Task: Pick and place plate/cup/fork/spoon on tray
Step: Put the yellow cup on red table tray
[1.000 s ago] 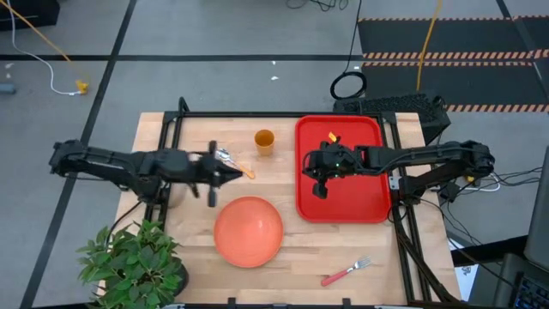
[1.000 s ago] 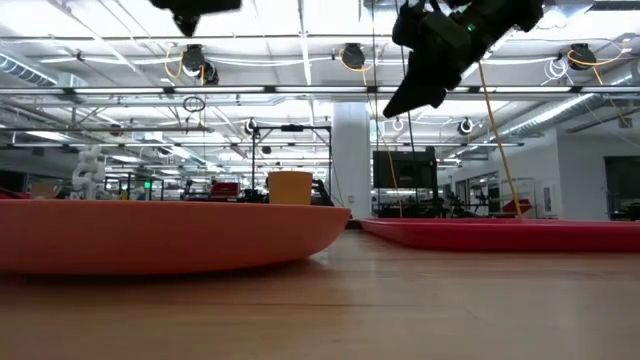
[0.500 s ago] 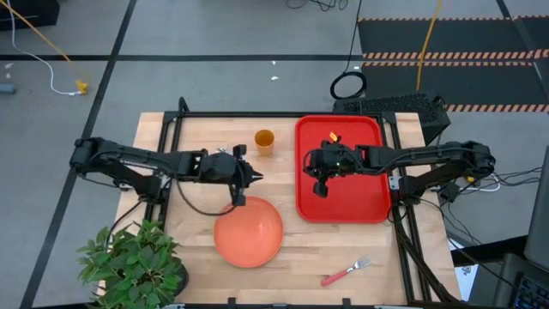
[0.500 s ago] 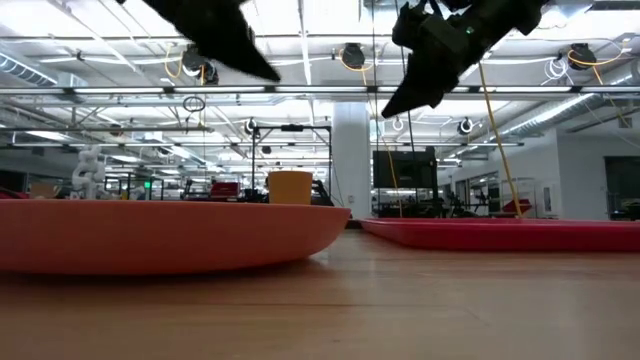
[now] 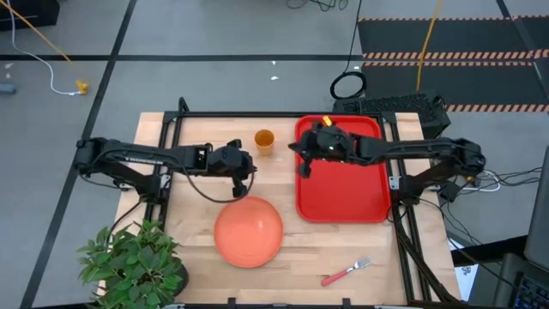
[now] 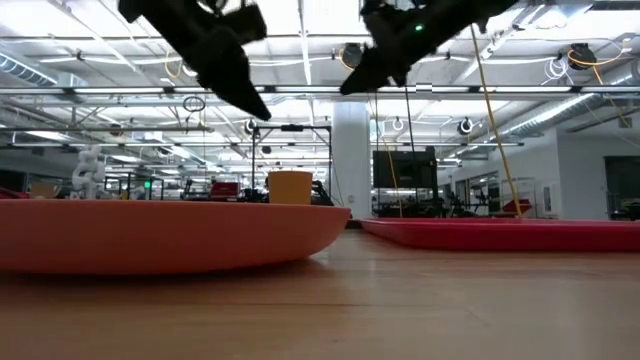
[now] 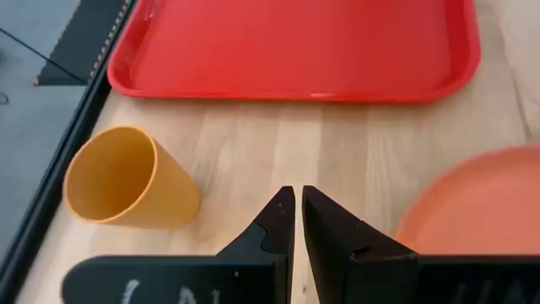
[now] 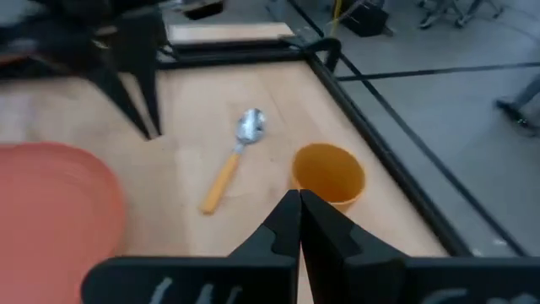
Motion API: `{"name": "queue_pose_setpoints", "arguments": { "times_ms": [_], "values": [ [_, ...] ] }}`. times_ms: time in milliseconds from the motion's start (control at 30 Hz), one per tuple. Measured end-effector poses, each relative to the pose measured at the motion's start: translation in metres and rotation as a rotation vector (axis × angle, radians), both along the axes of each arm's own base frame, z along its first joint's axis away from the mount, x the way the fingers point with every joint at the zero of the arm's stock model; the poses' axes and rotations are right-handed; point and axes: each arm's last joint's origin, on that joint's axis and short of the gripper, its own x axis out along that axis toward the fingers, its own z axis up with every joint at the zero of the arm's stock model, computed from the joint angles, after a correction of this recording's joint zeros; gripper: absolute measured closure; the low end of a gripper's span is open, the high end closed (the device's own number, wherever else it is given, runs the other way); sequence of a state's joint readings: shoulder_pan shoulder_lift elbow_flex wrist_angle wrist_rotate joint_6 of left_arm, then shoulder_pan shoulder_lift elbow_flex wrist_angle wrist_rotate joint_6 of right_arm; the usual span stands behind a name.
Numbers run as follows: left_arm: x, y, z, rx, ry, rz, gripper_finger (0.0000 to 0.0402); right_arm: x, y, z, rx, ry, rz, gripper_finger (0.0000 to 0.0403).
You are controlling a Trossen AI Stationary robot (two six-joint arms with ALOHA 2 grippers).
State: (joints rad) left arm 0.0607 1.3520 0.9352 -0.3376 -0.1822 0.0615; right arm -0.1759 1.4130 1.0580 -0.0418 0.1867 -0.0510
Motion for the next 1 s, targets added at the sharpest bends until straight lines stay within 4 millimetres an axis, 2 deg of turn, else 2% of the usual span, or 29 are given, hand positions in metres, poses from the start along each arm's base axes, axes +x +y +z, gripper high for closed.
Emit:
{"name": "queue_pose_setpoints", "arguments": {
  "times_ms": [133,233,367,467,767,1000],
  "values": [
    [-0.001,0.0,-0.003,-0.015,0.026,0.017,0.0371,0.027,-0.012,-0.008,-0.09,0.091,0.039,0.0403],
    [-0.008,-0.001,-0.011,-0.046,0.119,0.043,0.0371,0.046,-0.025,-0.014,-0.176,0.156,0.037,0.0403],
    [-0.015,0.001,-0.011,-0.069,0.168,0.086,0.0371,0.069,-0.041,-0.032,-0.247,0.243,0.044,0.0399],
    [-0.017,0.003,-0.012,-0.078,0.182,0.107,0.0371,0.081,-0.049,-0.048,-0.263,0.293,0.059,0.0381],
    [-0.014,0.004,-0.01,-0.08,0.141,0.113,0.0371,0.09,-0.062,-0.069,-0.241,0.303,0.128,0.0294],
    [-0.011,0.005,-0.008,-0.08,0.109,0.113,0.0371,0.092,-0.063,-0.078,-0.219,0.311,0.182,0.0267]
  ]
}}
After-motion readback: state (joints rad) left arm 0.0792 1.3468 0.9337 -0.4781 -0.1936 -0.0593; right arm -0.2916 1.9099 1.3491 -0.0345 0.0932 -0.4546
